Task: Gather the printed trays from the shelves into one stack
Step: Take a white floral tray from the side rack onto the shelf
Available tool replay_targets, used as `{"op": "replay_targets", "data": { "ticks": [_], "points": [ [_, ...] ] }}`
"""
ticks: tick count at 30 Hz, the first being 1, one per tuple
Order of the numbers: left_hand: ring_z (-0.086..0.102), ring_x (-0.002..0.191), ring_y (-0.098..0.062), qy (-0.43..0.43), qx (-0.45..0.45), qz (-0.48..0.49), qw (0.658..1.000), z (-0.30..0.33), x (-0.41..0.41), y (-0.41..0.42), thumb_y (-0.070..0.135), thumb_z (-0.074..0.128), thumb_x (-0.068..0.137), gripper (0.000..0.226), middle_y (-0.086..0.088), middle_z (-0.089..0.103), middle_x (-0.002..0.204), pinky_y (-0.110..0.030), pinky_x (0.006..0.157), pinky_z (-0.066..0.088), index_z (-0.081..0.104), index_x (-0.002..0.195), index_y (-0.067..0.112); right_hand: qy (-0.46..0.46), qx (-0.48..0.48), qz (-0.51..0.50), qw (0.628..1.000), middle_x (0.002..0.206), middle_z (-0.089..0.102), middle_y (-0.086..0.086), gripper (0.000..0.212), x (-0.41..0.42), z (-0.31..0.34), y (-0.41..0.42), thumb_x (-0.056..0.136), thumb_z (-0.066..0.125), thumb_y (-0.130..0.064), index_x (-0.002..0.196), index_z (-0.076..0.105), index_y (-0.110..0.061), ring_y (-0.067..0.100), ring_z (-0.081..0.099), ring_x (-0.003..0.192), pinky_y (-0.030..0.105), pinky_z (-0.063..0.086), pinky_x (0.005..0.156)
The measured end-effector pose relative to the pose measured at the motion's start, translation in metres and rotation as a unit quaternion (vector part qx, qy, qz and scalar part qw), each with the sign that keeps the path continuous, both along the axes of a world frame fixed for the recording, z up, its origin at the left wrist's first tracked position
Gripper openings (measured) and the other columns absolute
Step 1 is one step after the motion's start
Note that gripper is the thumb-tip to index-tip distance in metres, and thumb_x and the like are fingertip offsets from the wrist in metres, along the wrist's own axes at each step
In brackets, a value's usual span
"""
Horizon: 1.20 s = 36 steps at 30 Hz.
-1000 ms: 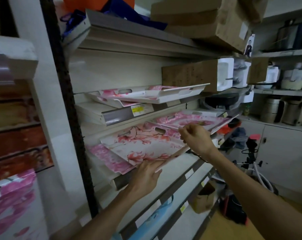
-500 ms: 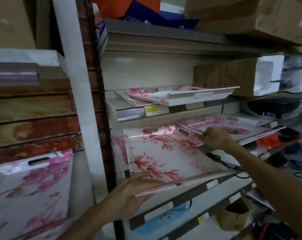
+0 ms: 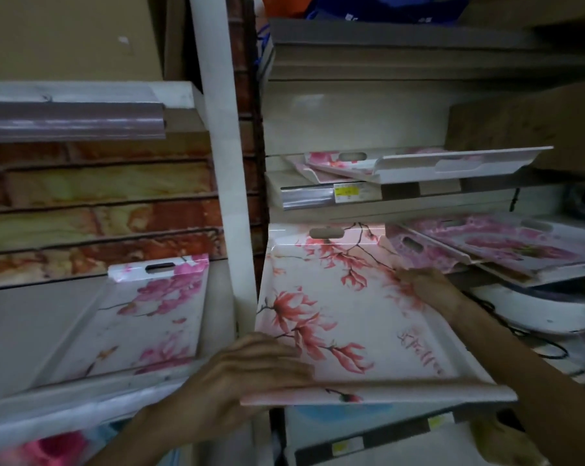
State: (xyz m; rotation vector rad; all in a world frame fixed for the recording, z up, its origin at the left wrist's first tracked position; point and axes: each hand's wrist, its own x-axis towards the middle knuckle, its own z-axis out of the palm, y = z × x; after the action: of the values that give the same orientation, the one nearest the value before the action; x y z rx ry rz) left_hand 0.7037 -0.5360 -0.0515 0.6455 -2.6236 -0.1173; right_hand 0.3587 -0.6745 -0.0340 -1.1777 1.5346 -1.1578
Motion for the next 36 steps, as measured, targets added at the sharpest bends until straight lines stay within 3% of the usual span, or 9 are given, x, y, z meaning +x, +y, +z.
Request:
{"op": "replay_targets", "data": {
  "ticks": [4,7,11,14,18,22,27,32,36],
  "points": [
    [0.032,0.143,-0.008,-0.036,-0.063,0.117,0.99,-0.005,0.049,0.003,0.025,0.067,0.09,0.057,0.019,0.036,0.153,-0.025,0.117,0.026,0.046,0.142,0.033,-0.067,-0.034,0.022,0.997,0.07,0.065,0.011,0.018,0.025,-0.01,0.014,0.096,0.057,-0.009,0.088,0.064,0.006,0.005,0.06,0.037,0.014,0.045,0.035],
    [0.048,0.132,-0.002,0.121,0.047,0.228,0.965,-0.013,0.081,0.009,0.008,0.062,0.092,0.059,0.023,0.048,0.143,-0.019,0.108,0.039,0.048,0.136,0.046,0.001,-0.059,0.047,0.997,0.076,0.065,0.009,0.029,0.045,-0.022,0.017,0.098,0.054,-0.026,0.095,0.067,-0.001,0.003,0.059,0.04,0.017,0.046,0.038],
    [0.074,0.089,-0.016,0.386,0.244,0.384,0.803,-0.011,0.081,0.012,0.022,0.056,0.096,0.024,0.003,0.073,0.112,-0.042,0.087,0.059,0.062,0.118,0.028,-0.031,-0.073,0.086,0.993,0.058,0.066,-0.005,0.024,0.084,-0.03,0.021,0.098,0.054,-0.027,0.086,0.065,-0.01,0.0,0.058,0.04,0.016,0.047,0.037],
    [0.074,0.074,-0.012,0.465,0.33,0.406,0.714,-0.012,0.076,0.018,0.037,0.052,0.096,0.025,-0.001,0.075,0.095,-0.026,0.065,0.057,0.066,0.11,0.022,-0.102,-0.081,0.099,0.987,0.056,0.069,-0.004,0.021,0.123,-0.031,0.021,0.095,0.059,-0.016,0.076,0.064,-0.008,0.007,0.063,0.045,0.02,0.053,0.044],
    [0.07,0.096,-0.02,0.495,0.281,0.445,0.692,-0.019,0.095,0.021,0.034,0.058,0.095,0.024,-0.003,0.073,0.102,-0.03,0.076,0.051,0.063,0.113,0.019,-0.091,-0.103,0.122,0.983,0.077,0.076,0.01,0.023,0.177,-0.027,0.017,0.096,0.06,-0.024,0.089,0.068,-0.003,0.024,0.071,0.069,0.042,0.061,0.068],
    [0.066,0.083,-0.019,0.513,0.232,0.471,0.679,-0.013,0.131,0.021,0.018,0.051,0.099,0.015,-0.004,0.071,0.092,-0.028,0.068,0.05,0.062,0.108,0.013,-0.075,-0.107,0.148,0.98,0.089,0.076,0.015,0.027,0.226,-0.022,0.003,0.093,0.06,-0.036,0.087,0.071,-0.012,0.037,0.072,0.087,0.059,0.056,0.082],
    [0.067,0.083,-0.023,0.52,0.214,0.477,0.676,-0.001,0.195,0.008,0.018,0.058,0.094,0.015,-0.006,0.073,0.092,-0.031,0.069,0.051,0.066,0.106,0.014,-0.074,-0.096,0.188,0.975,0.074,0.075,0.005,0.026,0.284,0.004,0.006,0.092,0.064,-0.032,0.092,0.071,-0.007,0.015,0.068,0.058,0.025,0.058,0.055],
    [0.06,0.073,-0.024,0.53,0.196,0.495,0.66,0.017,0.246,-0.026,0.011,0.052,0.096,0.011,-0.011,0.067,0.085,-0.029,0.064,0.05,0.063,0.094,0.011,-0.059,-0.093,0.211,0.971,0.078,0.069,-0.007,0.013,0.325,-0.006,-0.006,0.096,0.056,-0.018,0.088,0.066,-0.02,0.011,0.067,0.072,0.015,0.05,0.053],
    [0.052,0.064,-0.022,0.53,0.2,0.502,0.654,0.021,0.288,-0.067,0.009,0.054,0.096,0.013,-0.012,0.059,0.075,-0.02,0.05,0.047,0.063,0.087,0.005,-0.027,-0.081,0.229,0.97,0.087,0.068,-0.008,0.013,0.349,-0.015,-0.016,0.098,0.052,-0.014,0.107,0.061,-0.015,0.004,0.066,0.073,0.013,0.051,0.053]
  ]
}}
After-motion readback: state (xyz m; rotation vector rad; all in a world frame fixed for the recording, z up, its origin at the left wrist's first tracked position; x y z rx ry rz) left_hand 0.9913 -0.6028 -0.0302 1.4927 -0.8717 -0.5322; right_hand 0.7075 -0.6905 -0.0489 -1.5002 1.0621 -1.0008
